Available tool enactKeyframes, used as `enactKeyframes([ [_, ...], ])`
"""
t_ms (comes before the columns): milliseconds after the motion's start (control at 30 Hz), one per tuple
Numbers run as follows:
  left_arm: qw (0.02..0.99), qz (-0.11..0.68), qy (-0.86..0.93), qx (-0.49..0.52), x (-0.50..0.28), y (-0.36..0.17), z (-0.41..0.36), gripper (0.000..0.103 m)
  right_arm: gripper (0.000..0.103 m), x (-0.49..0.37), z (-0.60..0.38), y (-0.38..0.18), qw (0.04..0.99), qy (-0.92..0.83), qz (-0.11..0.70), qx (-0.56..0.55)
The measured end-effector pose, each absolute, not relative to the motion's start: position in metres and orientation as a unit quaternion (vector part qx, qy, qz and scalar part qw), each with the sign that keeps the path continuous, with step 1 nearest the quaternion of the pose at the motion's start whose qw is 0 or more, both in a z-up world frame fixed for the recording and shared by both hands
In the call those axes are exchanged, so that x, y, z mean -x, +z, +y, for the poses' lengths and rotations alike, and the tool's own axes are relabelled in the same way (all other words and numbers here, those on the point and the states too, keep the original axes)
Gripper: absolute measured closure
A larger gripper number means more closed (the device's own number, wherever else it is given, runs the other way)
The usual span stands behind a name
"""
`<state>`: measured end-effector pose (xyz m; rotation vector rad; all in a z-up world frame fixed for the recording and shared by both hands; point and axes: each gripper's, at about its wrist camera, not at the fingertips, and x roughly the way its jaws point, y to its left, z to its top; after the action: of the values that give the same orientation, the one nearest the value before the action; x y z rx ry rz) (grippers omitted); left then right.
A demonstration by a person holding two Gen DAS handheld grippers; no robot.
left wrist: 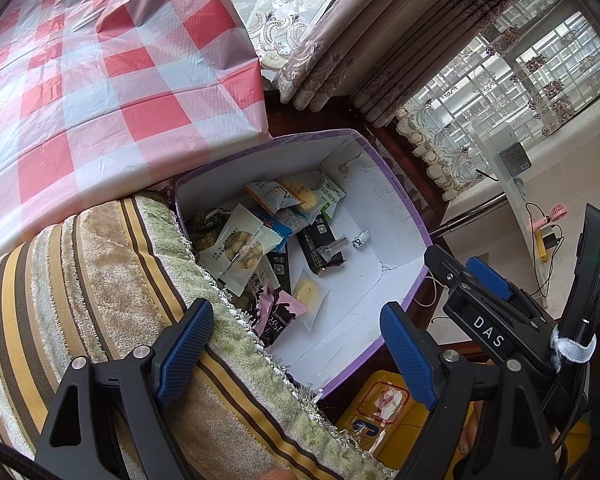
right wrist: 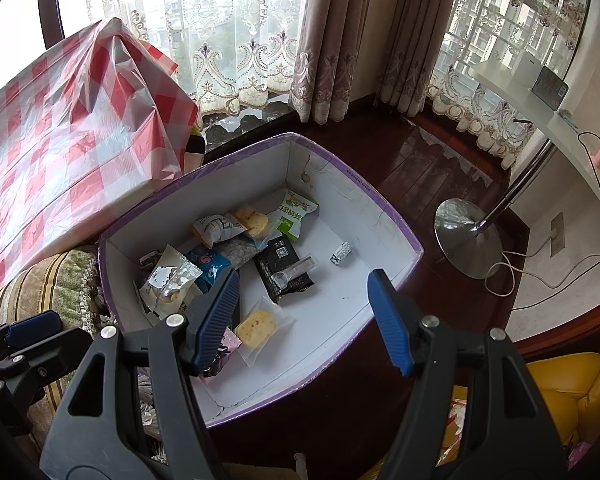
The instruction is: Organize snacks
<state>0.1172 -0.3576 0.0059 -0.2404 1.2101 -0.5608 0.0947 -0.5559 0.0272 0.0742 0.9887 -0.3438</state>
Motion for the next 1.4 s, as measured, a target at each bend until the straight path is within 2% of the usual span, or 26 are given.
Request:
enactKeyframes([
  [1400, 0.782, 0.556, -0.259, 0.109, -0.1162, 0.0070, -0.3573, 0.017, 0.033, -0.0972, -0.5578, 0.0258, 0.865, -0.158, 0.474, -0.037],
])
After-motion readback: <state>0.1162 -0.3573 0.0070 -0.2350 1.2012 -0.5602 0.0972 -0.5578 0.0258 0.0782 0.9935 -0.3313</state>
